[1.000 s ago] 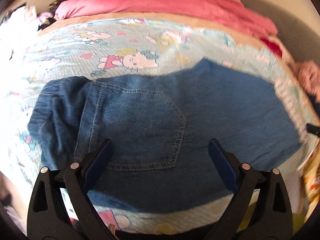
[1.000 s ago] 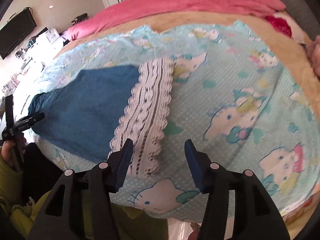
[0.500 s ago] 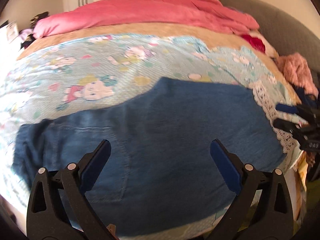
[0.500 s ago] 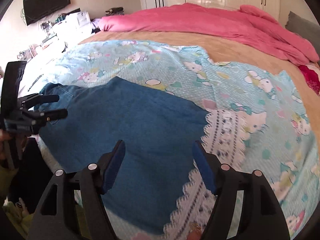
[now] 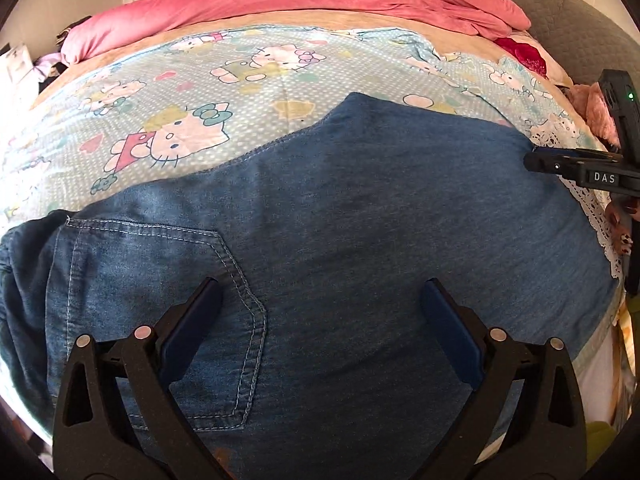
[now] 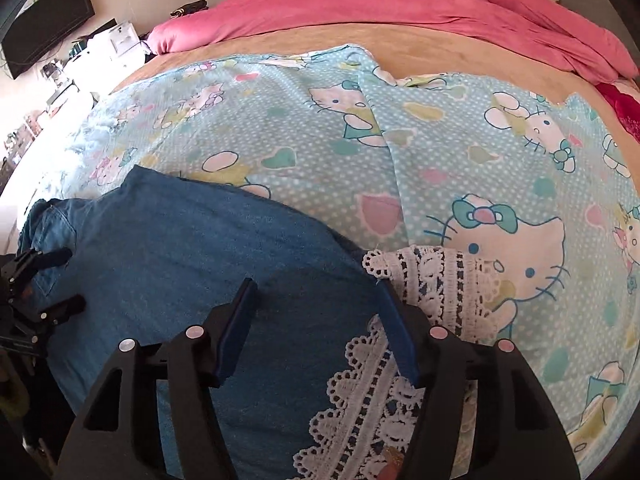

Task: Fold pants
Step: 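Open the right tool off the lace hem and smooth the pants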

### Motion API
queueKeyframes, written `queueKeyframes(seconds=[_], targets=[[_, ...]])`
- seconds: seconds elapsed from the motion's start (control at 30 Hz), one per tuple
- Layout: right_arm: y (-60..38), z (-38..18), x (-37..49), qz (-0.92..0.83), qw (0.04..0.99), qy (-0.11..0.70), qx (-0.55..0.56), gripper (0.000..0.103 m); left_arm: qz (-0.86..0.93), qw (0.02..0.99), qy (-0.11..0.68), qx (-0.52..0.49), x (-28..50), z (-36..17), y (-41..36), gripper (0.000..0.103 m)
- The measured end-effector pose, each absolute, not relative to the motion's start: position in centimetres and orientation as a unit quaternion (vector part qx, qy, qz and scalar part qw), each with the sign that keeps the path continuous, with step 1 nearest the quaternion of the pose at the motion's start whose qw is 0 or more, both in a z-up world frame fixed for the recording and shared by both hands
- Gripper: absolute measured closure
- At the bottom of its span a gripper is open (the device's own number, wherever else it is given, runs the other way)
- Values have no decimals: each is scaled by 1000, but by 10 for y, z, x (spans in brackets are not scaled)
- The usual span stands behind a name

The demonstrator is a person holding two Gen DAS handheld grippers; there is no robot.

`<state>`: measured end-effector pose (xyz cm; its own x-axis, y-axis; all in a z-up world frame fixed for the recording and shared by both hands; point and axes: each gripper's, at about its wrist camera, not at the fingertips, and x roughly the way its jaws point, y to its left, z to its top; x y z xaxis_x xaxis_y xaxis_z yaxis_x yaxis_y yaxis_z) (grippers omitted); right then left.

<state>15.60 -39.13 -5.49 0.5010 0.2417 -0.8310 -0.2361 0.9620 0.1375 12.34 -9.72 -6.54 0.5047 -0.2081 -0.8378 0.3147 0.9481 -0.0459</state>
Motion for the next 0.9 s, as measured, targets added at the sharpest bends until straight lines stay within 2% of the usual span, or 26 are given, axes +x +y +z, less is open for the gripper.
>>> queueKeyframes(seconds=[0.13, 0.2, 0.33, 0.43, 0.7, 0.83, 0.9], targets=[[-390, -40, 145, 143, 873, 467, 5, 41, -148, 866, 474, 55, 123, -62, -97, 9], [-390, -21, 130, 151, 883, 445, 9, 33, -152, 866, 473, 51, 120, -54, -99, 9], [-381, 1, 96, 165, 892, 420, -5, 33, -167, 874, 454, 49, 111, -37, -103, 9], [-372, 5, 71, 168, 895, 414, -7, 21, -171, 876, 448, 53, 104, -29, -108, 9], [-344, -21, 30, 164, 881, 442, -36, 21, -180, 872, 451, 62, 92, -27, -118, 9], [-345, -52, 33, 134, 861, 490, -40, 21, -181, 864, 464, 79, 90, -39, -127, 9], [-344, -52, 32, 138, 862, 486, -41, 20, -177, 858, 475, 87, 91, -48, -130, 9]])
